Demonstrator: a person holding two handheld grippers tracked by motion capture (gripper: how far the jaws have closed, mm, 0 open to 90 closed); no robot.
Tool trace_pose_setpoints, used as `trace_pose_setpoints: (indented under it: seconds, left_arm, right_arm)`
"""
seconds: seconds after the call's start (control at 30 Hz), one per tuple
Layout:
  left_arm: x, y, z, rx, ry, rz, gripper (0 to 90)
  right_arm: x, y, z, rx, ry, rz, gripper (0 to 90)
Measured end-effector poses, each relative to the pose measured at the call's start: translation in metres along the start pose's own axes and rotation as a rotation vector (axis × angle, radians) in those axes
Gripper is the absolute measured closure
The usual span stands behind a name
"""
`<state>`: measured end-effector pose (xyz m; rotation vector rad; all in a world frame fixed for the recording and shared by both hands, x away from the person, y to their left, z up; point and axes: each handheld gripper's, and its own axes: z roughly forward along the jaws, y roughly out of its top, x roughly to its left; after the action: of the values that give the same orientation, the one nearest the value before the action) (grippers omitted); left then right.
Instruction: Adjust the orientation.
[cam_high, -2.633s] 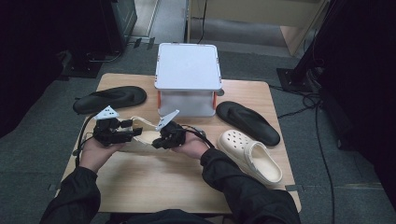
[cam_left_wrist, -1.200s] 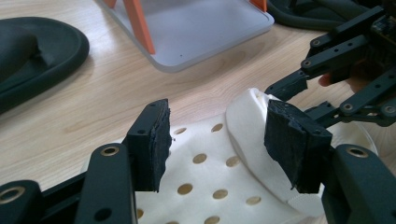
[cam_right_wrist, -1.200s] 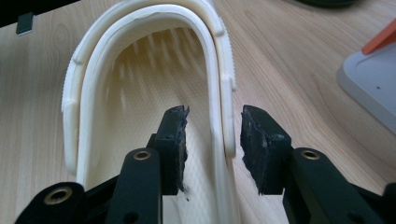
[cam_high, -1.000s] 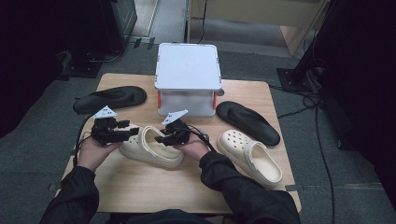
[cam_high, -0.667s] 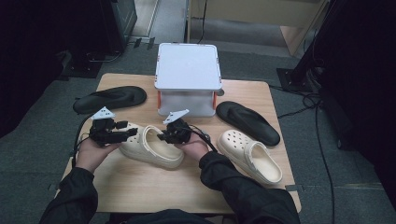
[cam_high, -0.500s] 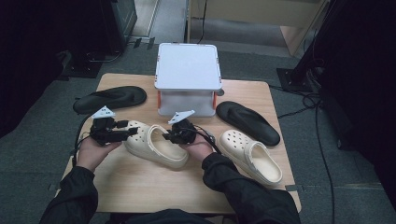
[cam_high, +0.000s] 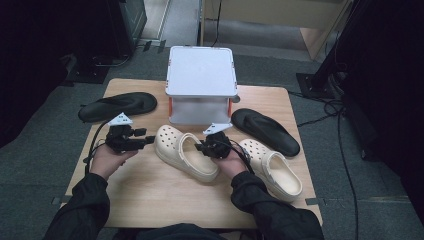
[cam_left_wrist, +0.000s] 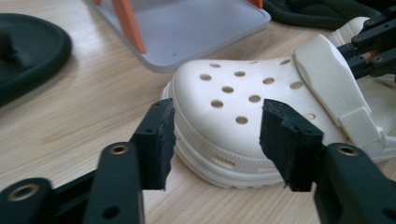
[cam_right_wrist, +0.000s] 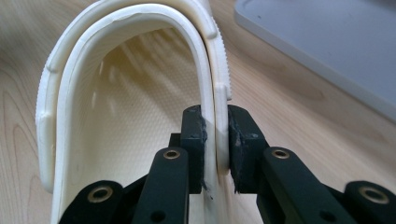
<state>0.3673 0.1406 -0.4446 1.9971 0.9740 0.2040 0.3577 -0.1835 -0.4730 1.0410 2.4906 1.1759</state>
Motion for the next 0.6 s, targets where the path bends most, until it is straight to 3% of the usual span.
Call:
trace_pose_setpoints:
  seconds: [0.13, 0.27, 0.4, 0.47, 0.6]
  left_arm:
    - [-0.003, -0.001, 0.011, 0.042, -0.03, 0.003, 50.7]
    - [-0.004, -0.003, 0.019, 0.085, -0.055, 0.001, 55.4]
    - [-0.004, -0.004, 0.022, 0.106, -0.056, 0.006, 60.3]
    - [-0.002, -0.004, 0.022, 0.116, -0.055, 0.007, 63.1]
    - [-0.003, -0.006, 0.024, 0.137, -0.05, 0.01, 66.2]
  right_arm:
    - [-0.002, -0.009, -0.003, -0.028, -0.003, 0.037, 76.3]
    - [-0.005, -0.012, -0.009, -0.03, 0.008, 0.068, 64.7]
    - [-0.007, -0.015, -0.022, -0.034, 0.015, 0.087, 66.2]
    - [-0.006, -0.016, -0.032, -0.048, 0.006, 0.055, 73.1]
    - [-0.006, -0.016, -0.038, -0.064, -0.026, 0.01, 75.9]
